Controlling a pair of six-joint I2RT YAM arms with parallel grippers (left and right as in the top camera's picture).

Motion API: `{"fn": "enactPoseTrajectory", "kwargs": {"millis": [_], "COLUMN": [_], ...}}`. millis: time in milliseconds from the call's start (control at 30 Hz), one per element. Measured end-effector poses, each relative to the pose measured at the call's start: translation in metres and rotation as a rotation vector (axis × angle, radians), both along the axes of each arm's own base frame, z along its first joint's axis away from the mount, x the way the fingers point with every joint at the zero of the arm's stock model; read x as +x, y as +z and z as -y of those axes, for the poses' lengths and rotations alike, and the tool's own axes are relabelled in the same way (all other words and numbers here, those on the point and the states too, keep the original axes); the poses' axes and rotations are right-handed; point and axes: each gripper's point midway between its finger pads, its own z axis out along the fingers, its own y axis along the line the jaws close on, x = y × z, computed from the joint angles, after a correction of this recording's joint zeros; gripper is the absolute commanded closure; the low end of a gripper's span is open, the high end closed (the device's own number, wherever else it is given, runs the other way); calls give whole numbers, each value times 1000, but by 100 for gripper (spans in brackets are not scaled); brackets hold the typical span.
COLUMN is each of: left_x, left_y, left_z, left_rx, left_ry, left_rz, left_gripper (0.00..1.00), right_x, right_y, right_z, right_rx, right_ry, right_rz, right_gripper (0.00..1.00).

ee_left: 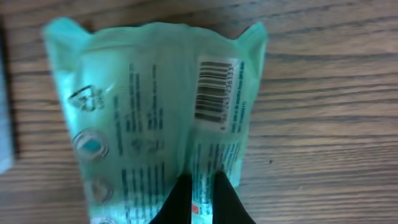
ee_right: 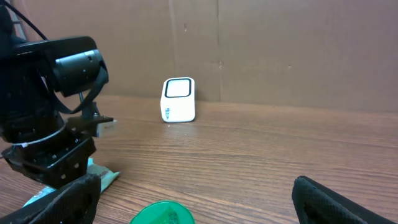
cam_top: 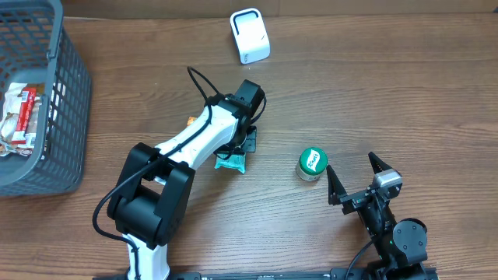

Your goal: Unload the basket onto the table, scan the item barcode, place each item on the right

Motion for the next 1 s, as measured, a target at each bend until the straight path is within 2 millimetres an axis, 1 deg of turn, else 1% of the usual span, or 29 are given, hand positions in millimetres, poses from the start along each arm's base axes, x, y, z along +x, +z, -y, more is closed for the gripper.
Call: {"fn": "enactPoseTrajectory", "kwargs": {"millis": [67, 167, 300, 400, 467, 533, 600, 667, 733, 800, 867, 1000], "left_x": [-1, -1, -3, -6, -5, 2, 6, 10, 11, 13, 12, 6], "left_y": [0, 1, 2, 8, 16, 29, 43, 56, 59, 56, 50, 25], "left_z": [4, 7, 11, 11, 12, 12, 8, -3, -13, -20, -25, -24], "left_rx": [-30, -52, -69, -70, -65, -55, -23, 26, 78, 114, 133, 133], "left_ry": [-6, -13, -30, -46, -51, -49, -38, -14, 16, 37, 50, 52], "left_rz": [2, -2, -11, -36, -38, -18, 6, 44, 62, 77, 78, 42], "left_gripper": [92, 95, 84, 77, 73, 74, 73, 72, 73, 73, 77, 79], "right_x": [0, 0, 0, 0, 0, 0, 0, 0, 0, 0, 0, 0], "right_y": [0, 0, 0, 0, 0, 0, 0, 0, 0, 0, 0, 0], "right_z": [0, 0, 0, 0, 0, 0, 0, 0, 0, 0, 0, 0], "right_rx": [0, 0, 0, 0, 0, -1, 0, 0, 0, 0, 0, 0], "right_ry": [0, 0, 0, 0, 0, 0, 0, 0, 0, 0, 0, 0], "right_rz": [0, 0, 0, 0, 0, -1, 0, 0, 0, 0, 0, 0], "right_gripper": [0, 0, 0, 0, 0, 0, 0, 0, 0, 0, 0, 0]}}
